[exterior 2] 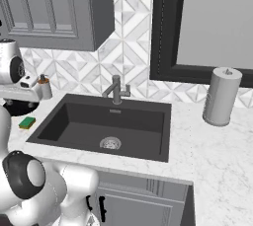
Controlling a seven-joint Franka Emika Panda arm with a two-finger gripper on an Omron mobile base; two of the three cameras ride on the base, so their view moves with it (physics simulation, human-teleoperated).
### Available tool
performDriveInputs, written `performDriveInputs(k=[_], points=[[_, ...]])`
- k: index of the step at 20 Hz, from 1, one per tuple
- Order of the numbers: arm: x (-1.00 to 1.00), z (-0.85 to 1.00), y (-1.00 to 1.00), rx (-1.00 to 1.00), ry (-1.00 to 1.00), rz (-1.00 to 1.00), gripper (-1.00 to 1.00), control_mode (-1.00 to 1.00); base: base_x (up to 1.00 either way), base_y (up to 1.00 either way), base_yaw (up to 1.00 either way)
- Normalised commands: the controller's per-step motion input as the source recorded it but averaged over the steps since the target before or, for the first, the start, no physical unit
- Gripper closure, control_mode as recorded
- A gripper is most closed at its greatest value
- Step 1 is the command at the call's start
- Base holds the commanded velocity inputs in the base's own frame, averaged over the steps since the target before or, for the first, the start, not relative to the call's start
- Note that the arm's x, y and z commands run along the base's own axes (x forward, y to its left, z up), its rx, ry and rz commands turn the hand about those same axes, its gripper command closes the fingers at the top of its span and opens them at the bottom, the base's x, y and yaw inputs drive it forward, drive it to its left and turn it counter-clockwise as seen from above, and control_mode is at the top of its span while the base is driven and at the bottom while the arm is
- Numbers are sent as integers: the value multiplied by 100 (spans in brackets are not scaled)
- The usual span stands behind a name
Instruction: Pick the pan and sponge and place them into the sink. Then turn on the water.
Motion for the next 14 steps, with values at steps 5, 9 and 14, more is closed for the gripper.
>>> performDriveInputs(k=[5, 9, 14], points=[[0, -32, 47, 2, 5, 0, -100, -100, 0, 0, 0], [0, -40, 34, 4, 5, 0, -100, -100, 0, 0, 0], [0, -32, 24, 0, 4, 0, -100, -100, 0, 0, 0]])
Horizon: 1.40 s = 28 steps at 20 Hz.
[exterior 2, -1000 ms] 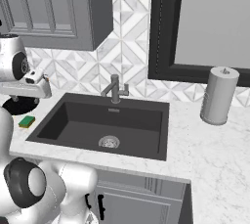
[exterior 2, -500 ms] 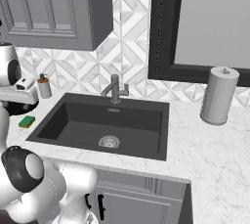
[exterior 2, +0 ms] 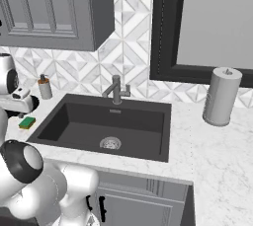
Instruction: Pick the pan and sponge and place them into the sink. Then turn on the water.
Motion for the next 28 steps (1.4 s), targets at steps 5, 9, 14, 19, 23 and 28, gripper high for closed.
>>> performDriveInputs(k=[5, 9, 14, 19, 23, 28], points=[[5, -37, 45, 0, 1, 0, -100, -100, 0, 0, 0], [16, -24, 56, 0, 0, 0, -100, -100, 0, 0, 0], [20, -15, 49, 0, 0, 0, -100, -100, 0, 0, 0], [22, -7, 60, 0, 0, 0, -100, -100, 0, 0, 0], [19, -19, 56, 0, 0, 0, -100, -100, 0, 0, 0], [20, -29, 49, -1, 0, 0, -100, -100, 0, 0, 0]])
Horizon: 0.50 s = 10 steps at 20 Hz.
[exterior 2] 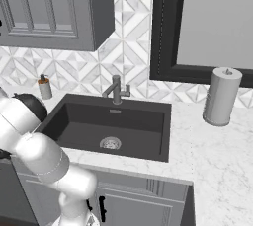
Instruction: Pick the pan and sponge and place them into the sink. Then turn on the water.
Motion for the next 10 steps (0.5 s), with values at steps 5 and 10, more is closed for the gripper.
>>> performDriveInputs(k=[5, 10], points=[[27, -32, 52, -2, 0, 0, -100, -100, 0, 0, 0], [19, -32, 24, -1, 0, 0, -100, -100, 0, 0, 0]])
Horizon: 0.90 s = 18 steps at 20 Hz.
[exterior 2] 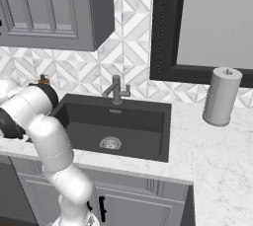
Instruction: Pick the pan and sponge and place them into the sink. Then turn on the water.
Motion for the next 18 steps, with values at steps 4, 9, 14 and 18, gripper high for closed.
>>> performDriveInputs(k=[4, 9, 14, 18], points=[[10, -14, 18, -1, 0, 0, -100, -100, 0, 0, 0], [0, 0, 19, -2, 8, -2, -100, -100, 0, 0, 0], [6, 0, 29, -11, 11, 0, -100, -100, 0, 0, 0], [6, 0, 28, -14, 6, -1, -100, -100, 0, 0, 0]])
